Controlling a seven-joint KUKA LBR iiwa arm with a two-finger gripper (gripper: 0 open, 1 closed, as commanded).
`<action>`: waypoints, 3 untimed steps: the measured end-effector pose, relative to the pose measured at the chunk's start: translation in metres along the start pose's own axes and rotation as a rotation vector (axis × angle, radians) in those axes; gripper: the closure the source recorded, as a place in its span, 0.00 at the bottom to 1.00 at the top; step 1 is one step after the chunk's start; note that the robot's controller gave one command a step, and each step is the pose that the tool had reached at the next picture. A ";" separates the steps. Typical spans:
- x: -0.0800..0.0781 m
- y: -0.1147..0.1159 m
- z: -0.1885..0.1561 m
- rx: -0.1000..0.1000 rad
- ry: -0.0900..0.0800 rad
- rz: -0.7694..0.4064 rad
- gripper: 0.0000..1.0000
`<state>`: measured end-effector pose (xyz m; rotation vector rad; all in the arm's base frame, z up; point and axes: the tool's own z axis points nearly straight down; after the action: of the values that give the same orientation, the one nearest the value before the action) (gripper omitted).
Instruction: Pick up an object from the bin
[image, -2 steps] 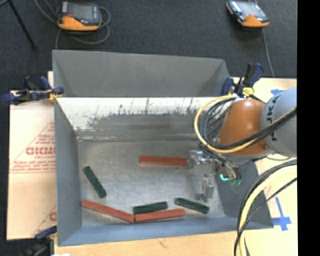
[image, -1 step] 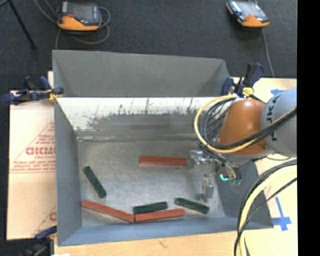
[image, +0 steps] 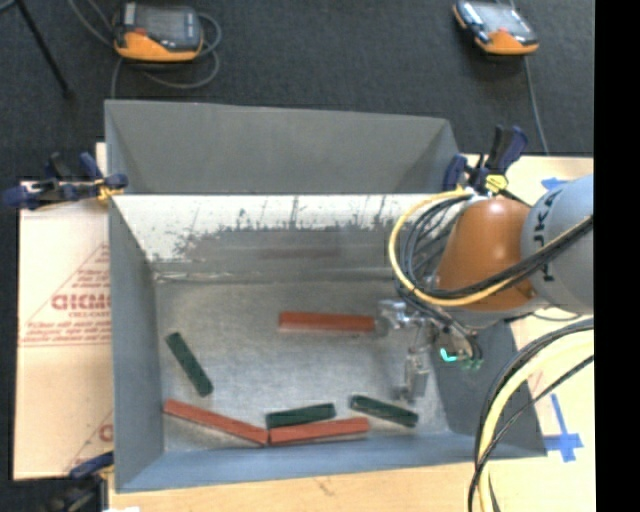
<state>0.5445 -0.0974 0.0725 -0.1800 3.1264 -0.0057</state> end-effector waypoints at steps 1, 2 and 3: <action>0.031 0.042 -0.090 -0.003 0.000 -0.124 0.00; 0.047 0.028 0.004 -0.006 0.012 -0.267 0.00; 0.044 0.061 0.001 -0.007 0.008 -0.644 0.00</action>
Offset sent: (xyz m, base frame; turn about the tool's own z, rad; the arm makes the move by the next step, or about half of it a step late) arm -0.0387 0.0387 0.0857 -0.1247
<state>0.4937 -0.0416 0.0708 -1.1637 2.9178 -0.0006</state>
